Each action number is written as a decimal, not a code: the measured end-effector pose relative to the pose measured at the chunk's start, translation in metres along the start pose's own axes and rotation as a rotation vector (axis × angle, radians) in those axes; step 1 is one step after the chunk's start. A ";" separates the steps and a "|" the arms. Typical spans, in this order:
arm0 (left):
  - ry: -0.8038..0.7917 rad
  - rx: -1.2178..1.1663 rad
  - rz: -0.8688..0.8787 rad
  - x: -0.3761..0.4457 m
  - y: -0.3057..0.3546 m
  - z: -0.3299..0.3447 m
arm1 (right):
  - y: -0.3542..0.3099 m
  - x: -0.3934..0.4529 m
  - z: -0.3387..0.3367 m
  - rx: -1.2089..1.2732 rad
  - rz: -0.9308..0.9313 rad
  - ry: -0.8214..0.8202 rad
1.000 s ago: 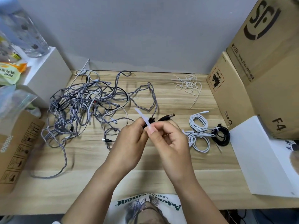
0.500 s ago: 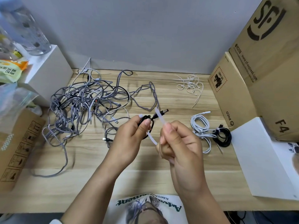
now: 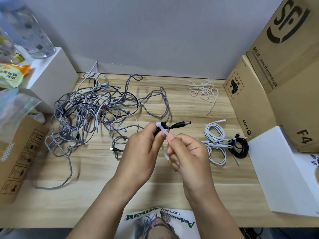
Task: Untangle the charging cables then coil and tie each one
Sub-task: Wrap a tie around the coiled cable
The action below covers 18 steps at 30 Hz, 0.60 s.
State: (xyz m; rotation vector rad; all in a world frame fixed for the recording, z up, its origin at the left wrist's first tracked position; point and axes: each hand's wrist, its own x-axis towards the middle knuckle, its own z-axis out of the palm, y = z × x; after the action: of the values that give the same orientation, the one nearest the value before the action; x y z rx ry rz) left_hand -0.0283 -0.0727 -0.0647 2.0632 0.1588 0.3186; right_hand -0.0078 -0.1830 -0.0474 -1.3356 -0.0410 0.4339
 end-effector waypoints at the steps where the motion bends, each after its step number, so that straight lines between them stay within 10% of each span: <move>1: 0.000 0.009 0.004 0.000 0.001 0.000 | 0.000 0.000 0.000 -0.005 0.006 0.005; 11: -0.062 0.406 0.244 -0.001 0.000 0.002 | 0.001 0.005 -0.004 0.027 0.088 0.046; 18: -0.342 0.566 0.335 0.001 -0.026 -0.012 | 0.014 0.009 -0.017 -0.509 -0.103 0.053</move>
State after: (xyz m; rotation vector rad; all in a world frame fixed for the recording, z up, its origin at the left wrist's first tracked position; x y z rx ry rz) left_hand -0.0299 -0.0499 -0.0815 2.6729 -0.3477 0.1220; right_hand 0.0013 -0.1932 -0.0668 -1.8355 -0.1852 0.3099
